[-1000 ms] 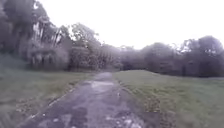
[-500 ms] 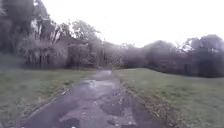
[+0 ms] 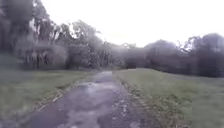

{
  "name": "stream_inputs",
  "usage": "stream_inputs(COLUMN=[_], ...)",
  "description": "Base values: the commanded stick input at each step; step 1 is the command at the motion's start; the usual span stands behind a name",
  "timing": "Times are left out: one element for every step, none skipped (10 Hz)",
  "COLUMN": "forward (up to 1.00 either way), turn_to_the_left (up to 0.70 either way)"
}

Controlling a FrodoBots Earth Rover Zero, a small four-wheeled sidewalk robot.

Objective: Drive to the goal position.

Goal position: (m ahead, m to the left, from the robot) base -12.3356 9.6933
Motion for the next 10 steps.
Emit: stream_inputs(forward=[0.70,0.70,0.70,0.70,0.70,0.70,0.70,0.70,0.70,0.70], turn_to_the_left=[0.00,0.00,0.00,0.00,0.00,0.00,0.00,0.00,0.00,0.00])
